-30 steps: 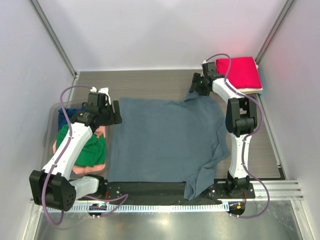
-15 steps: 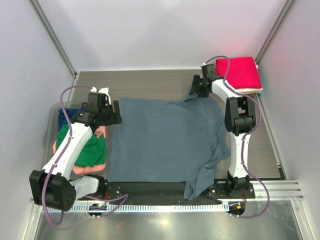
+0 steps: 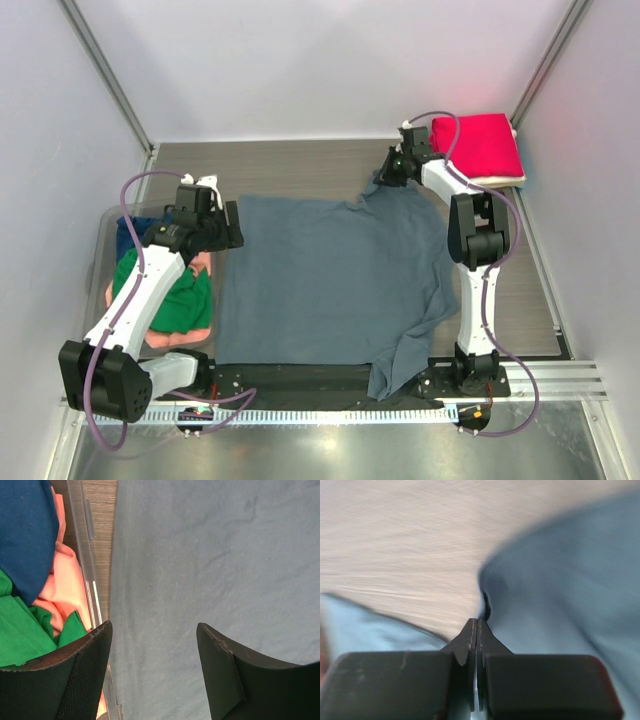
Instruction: Fold and stack the t-shirts
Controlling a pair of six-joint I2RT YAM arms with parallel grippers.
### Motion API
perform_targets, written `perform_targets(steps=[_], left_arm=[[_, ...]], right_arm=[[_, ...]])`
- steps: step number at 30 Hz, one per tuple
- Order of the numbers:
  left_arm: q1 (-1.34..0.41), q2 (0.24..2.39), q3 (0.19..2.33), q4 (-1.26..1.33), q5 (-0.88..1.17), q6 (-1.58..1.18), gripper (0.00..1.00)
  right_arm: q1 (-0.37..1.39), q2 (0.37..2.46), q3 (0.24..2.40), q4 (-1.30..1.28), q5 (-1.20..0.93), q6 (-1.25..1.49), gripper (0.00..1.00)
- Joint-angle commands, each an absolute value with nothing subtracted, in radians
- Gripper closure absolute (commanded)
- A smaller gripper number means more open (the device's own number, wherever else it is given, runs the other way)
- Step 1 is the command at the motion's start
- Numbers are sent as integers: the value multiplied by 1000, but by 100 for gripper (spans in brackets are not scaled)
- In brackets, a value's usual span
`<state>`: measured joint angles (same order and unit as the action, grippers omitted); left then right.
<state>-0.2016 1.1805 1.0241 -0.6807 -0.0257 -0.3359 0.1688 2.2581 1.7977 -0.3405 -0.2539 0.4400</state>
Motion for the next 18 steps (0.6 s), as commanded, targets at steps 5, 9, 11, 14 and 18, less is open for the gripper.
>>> perform_targets(steps=[5,9,11,14,18], left_arm=[[-198,1178,1020,-646,-38,-330,31],[-199,1199,1025,-637,-38,-357,31],[-199,1219,1049,-640,-41,-402,30],[-209,1285,1101,-641,-38,-461,30],[-253,1425,1184,-630,-69,-509,30]], right_arm=[[210,2459,2056,138,-705,736,62],[196,2409,2070,-23,-643,610,20],[184,2248,1919,-87,-548,548,17],[167,2047,1759,-247,-304,427,16],[164,1890,1589,-383,-34,347,16]])
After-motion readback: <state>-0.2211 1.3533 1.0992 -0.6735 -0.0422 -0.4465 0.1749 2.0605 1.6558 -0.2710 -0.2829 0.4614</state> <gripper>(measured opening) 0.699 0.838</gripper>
